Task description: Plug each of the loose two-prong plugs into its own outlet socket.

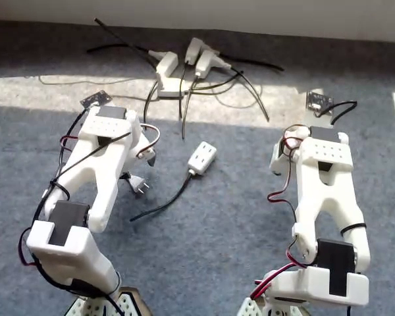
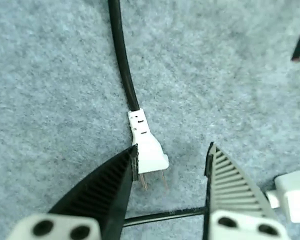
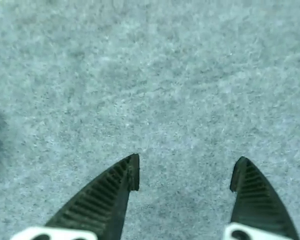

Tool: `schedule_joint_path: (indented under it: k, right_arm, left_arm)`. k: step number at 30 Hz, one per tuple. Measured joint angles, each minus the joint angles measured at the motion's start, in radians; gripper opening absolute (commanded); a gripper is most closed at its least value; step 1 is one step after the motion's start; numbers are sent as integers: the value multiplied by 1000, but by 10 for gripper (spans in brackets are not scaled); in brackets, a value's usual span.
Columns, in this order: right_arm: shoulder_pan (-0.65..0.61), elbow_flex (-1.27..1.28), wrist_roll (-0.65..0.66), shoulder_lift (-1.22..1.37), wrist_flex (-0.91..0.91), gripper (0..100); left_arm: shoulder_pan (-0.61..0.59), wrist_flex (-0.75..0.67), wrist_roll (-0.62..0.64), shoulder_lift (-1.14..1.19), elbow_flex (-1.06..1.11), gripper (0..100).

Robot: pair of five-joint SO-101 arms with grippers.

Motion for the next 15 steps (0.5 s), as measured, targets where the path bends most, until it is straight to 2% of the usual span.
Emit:
schedule_joint_path:
  k: [3, 8, 15]
  right_arm:
    - [2, 0, 0, 0, 0, 289]
    - [2, 0, 0, 0, 0, 289]
    - [2, 0, 0, 0, 0, 289]
  left_arm:
    - [20, -2, 0, 0, 25, 213]
    - [18, -101, 0, -5, 133, 213]
    - [-21, -132, 0, -9, 160, 213]
